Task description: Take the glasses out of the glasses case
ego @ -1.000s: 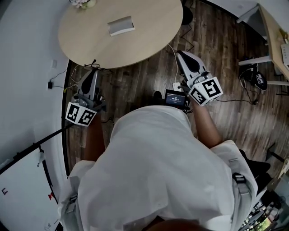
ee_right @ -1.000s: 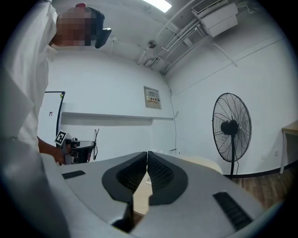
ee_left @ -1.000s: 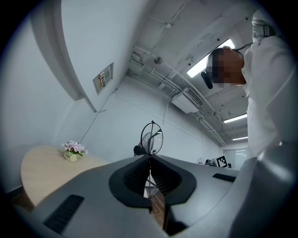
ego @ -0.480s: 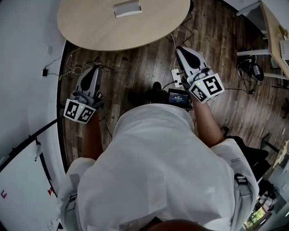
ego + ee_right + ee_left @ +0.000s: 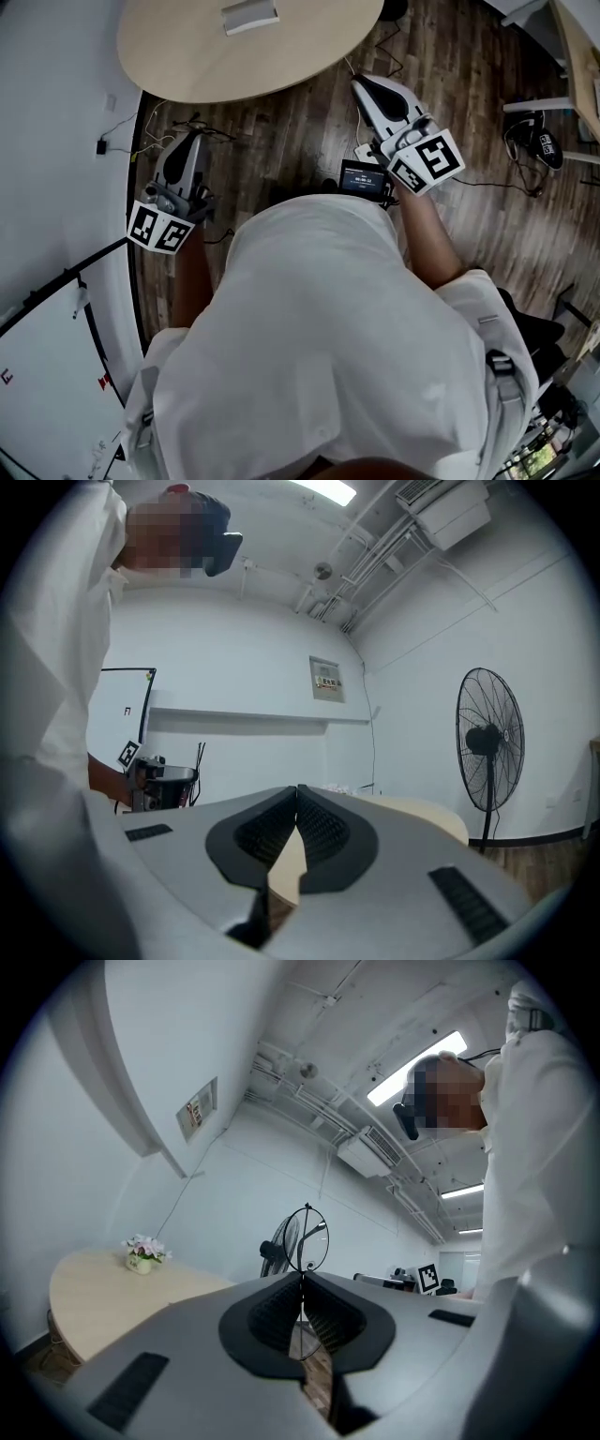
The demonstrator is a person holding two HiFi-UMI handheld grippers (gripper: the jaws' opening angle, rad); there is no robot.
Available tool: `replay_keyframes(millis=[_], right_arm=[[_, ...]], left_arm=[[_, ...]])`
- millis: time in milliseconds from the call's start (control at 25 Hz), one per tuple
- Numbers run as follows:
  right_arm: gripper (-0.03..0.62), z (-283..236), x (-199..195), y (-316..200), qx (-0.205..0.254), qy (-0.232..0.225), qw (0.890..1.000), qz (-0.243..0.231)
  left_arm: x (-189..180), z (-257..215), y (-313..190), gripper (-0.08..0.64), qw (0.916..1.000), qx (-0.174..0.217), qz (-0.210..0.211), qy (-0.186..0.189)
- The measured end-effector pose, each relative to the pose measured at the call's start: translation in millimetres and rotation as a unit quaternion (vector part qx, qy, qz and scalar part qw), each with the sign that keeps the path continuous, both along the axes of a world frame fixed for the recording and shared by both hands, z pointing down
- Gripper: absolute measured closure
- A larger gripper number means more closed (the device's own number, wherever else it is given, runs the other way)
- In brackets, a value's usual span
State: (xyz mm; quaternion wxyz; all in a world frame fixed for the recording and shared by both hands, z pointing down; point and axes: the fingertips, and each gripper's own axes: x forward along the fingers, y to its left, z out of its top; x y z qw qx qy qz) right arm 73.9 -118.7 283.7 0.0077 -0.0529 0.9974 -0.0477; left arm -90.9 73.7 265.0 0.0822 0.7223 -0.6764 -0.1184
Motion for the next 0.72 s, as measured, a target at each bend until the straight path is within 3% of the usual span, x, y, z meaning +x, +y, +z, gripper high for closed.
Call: replay_keyframes(millis=[440,720], right_arm=[[0.569,8.3,52.5,-41.1,-0.011,-0.011,1.0,-0.009],[0.569,21.5,89.5,-69.1,-0.015,-0.015,1.0,0.009]], left_arm=[[42.4,5.1,-44.6,0.537,0.9995,0.009,-0.008,0.028],[69.1,15.4,-64.9,0.537,0.9993,0.007,-0.018,0.031]])
